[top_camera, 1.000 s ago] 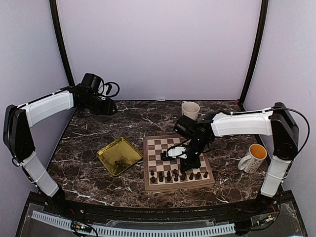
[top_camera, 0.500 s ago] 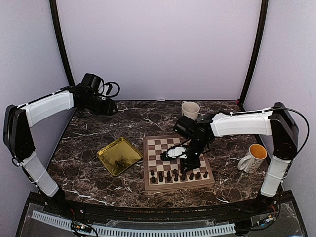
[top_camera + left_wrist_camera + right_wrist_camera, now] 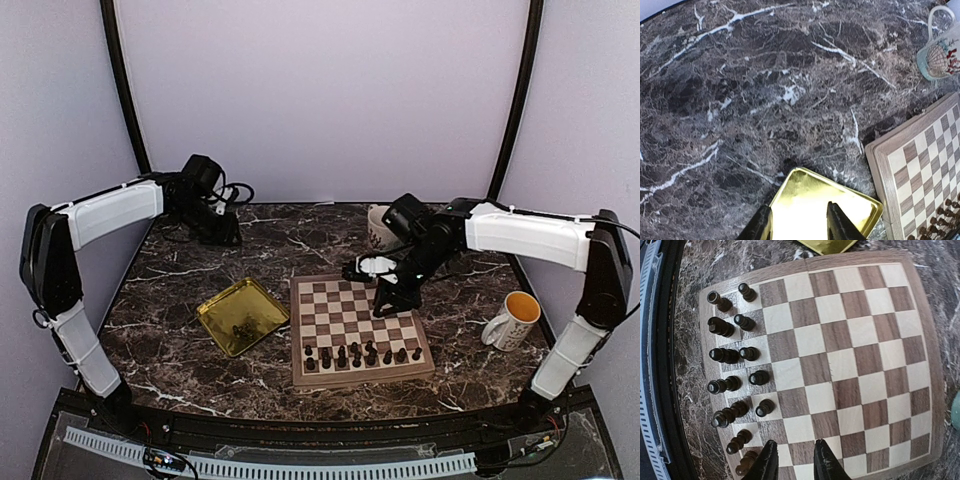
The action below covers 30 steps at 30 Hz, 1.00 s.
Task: Set up the chess pieces on the board
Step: Pick up the pawn from the storage box.
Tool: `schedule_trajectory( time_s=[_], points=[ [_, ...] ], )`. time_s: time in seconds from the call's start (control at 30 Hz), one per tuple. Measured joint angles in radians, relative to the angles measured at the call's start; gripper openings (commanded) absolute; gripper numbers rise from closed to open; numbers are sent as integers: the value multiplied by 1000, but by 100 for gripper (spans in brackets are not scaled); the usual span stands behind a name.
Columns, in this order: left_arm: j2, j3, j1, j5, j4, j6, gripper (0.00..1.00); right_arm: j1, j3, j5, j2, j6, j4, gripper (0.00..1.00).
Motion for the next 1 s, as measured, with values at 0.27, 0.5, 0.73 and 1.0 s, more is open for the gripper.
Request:
schedule_trajectory(
  time_s=[0.27,0.5,0.73,1.0],
  points=[
    [-94,-177,-111,-29,-114,-38,34,-160,-180,-83,-184,18,133,27],
    [-151,-313,-216,-26,-187,-79,33,-229,-303,-121,-244,64,249,28],
    [-126,-327,-264,-75,-219,-111,30,-240,-322,-131,-273,81,315,29],
    [-39,-319,-290,-110,-232,-122,31,-240,-345,-133,-276,81,326,29]
  ],
)
